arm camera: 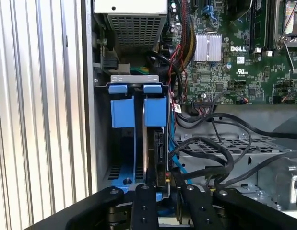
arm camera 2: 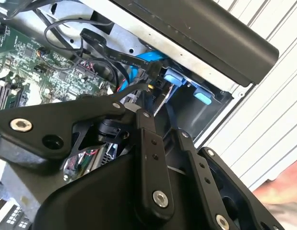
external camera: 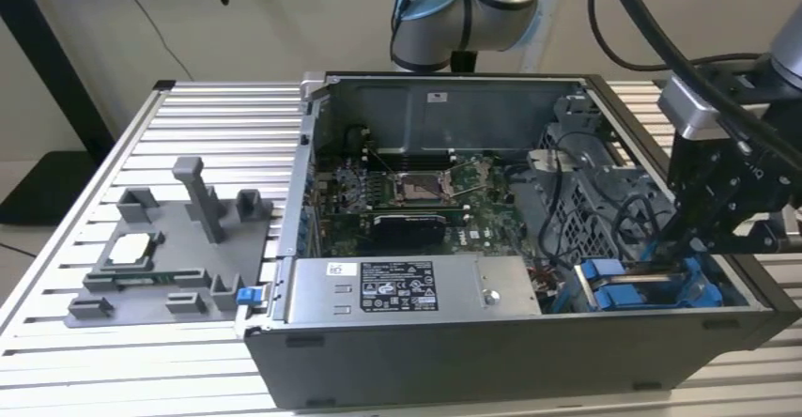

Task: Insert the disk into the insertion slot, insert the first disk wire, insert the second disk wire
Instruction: 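Insert the first disk wire, then insert the second disk wire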

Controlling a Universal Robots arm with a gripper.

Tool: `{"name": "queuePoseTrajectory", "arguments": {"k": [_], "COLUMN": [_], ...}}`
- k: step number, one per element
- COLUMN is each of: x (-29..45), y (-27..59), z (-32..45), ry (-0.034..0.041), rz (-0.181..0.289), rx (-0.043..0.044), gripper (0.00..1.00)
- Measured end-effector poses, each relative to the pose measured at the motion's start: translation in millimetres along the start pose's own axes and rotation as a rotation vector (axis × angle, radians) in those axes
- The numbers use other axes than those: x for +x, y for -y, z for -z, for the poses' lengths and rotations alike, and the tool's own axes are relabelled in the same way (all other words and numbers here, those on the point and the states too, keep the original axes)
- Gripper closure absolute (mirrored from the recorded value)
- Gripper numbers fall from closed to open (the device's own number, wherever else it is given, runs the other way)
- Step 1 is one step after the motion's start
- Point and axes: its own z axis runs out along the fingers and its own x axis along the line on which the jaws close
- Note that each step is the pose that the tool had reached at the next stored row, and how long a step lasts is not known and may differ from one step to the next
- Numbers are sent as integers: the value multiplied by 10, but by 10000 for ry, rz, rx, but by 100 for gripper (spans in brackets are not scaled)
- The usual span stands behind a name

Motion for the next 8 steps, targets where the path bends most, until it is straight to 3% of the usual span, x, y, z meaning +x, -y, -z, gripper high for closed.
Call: {"name": "queuePoseTrajectory", "arguments": {"k": [8], "x": [-12], "y": [3], "z": [126], "ry": [-14], "rz": [-1], "rx": [-16], "gripper": [0]}}
